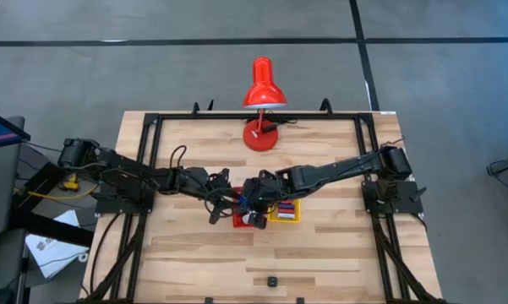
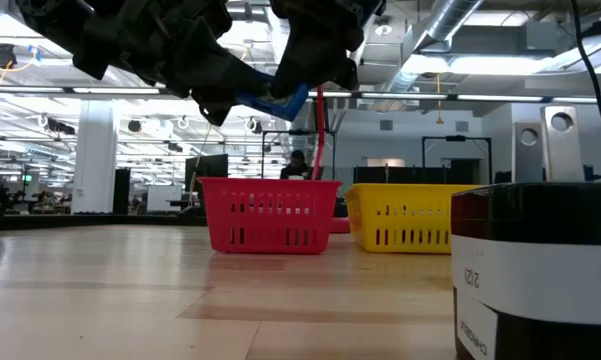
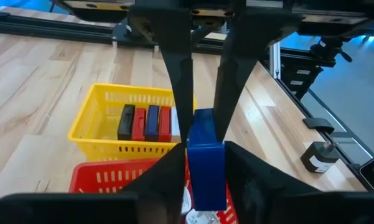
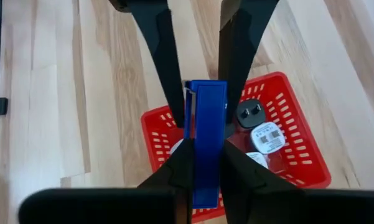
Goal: Pick & Place Office items
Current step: Put the blue digital timer into the yellow bin
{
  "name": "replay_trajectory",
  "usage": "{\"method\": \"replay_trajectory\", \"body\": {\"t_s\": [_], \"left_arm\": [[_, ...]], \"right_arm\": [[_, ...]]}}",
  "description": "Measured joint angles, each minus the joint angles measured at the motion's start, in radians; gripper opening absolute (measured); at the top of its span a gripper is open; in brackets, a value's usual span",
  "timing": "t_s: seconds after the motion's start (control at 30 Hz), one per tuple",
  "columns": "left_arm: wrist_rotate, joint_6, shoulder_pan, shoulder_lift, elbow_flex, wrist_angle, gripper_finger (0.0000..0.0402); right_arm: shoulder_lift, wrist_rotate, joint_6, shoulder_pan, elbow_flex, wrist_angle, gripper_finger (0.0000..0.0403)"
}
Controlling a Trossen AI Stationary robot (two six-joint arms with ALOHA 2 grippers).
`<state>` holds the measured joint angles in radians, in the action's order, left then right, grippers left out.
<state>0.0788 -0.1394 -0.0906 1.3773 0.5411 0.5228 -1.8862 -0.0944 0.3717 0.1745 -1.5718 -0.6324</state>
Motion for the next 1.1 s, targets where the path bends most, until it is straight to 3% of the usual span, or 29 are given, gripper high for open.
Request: {"method": "replay_trajectory", "body": {"t_s": [0.2, 0.47, 0.8, 1.1], "left_arm": [[0.071, 0.034, 0.000, -0.031, 0.000, -0.038, 0.0168], [0.105, 0.082, 0.005, -0.172, 0.001, -0.226, 0.0235], [0.104, 0.136, 0.006, -0.266, 0.000, -0.292, 0.0249], [0.103, 0.161, 0.006, -0.265, 0.000, -0.282, 0.0246]], "right_arm": [[0.018, -0.006, -0.012, 0.003, 0.000, -0.016, 0.0039], [0.104, -0.077, -0.023, 0.008, 0.064, -0.239, 0.0041], [0.214, -0.069, -0.180, -0.065, 0.344, -0.188, 0.0042], [0.214, -0.063, -0.294, -0.134, 0.407, -0.145, 0.0043]]}}
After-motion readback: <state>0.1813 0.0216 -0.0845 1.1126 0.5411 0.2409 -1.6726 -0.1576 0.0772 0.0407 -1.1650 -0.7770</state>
